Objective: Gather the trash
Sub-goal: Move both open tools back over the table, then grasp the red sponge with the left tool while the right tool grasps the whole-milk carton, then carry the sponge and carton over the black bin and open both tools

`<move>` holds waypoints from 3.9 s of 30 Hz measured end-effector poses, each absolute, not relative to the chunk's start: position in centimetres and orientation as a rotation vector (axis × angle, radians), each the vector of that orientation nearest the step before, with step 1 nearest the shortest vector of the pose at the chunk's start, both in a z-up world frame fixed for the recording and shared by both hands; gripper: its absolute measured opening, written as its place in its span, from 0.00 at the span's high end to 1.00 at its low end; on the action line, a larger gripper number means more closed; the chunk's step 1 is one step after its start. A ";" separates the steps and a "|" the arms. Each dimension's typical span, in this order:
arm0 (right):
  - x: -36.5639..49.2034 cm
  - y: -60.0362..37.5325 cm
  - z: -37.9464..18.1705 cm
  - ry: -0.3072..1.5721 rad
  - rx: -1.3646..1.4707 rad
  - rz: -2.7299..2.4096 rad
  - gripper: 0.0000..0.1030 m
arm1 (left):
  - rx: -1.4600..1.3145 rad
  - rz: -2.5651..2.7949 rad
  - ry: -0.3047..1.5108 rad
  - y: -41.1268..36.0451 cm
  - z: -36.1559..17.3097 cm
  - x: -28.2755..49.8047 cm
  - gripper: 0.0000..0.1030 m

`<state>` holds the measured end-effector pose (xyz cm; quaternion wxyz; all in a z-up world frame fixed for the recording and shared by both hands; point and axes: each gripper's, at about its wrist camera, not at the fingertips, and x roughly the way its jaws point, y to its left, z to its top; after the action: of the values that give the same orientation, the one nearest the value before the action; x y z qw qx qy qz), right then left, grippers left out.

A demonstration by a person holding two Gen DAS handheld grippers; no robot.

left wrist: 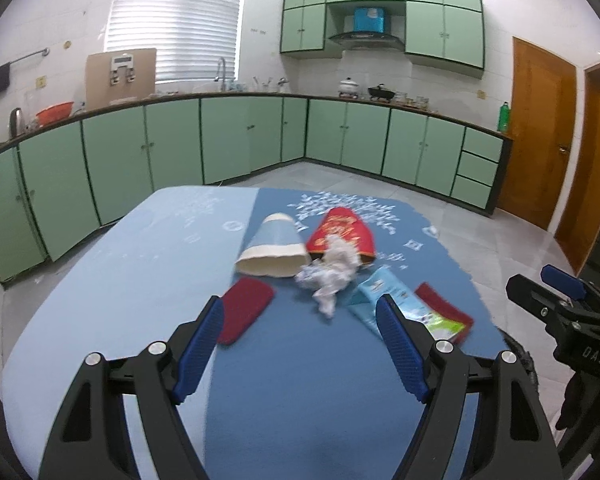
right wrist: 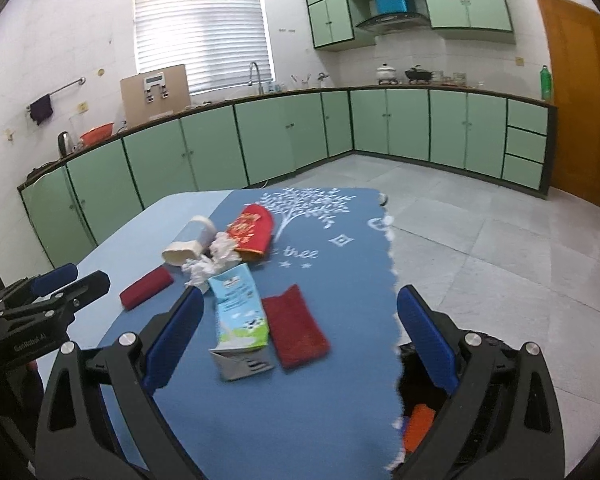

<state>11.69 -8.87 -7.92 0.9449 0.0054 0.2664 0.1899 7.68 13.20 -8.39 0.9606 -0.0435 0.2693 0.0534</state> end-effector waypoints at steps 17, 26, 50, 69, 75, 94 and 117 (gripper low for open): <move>13.5 -4.0 -10.9 0.621 -0.055 0.459 0.09 | -0.121 0.156 0.612 16.1 -11.1 9.0 0.26; 14.8 -2.9 -12.1 0.683 -0.098 0.473 0.20 | -0.131 0.163 0.639 16.7 -11.7 9.7 0.26; 16.0 -2.0 -13.4 0.787 -0.132 0.502 0.56 | -0.139 0.157 0.663 16.5 -12.4 10.7 0.26; 16.9 -4.1 -11.2 0.719 -0.043 0.458 0.56 | -0.133 0.185 0.709 18.4 -13.5 13.5 0.26; 17.2 -3.3 -11.5 0.725 -0.052 0.469 0.56 | -0.159 0.182 0.752 19.0 -14.3 14.9 0.26; 17.1 -3.2 -11.7 0.744 -0.043 0.464 0.56 | -0.188 0.173 0.740 18.3 -13.4 13.4 0.51; 13.8 -10.1 -7.1 0.648 0.017 0.385 0.56 | -0.124 0.017 0.610 10.4 -6.8 11.3 0.51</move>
<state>13.82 -10.10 -7.05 0.9298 0.0084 0.3163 0.1880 11.26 10.45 -6.79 0.9519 -0.0611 0.3001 0.0085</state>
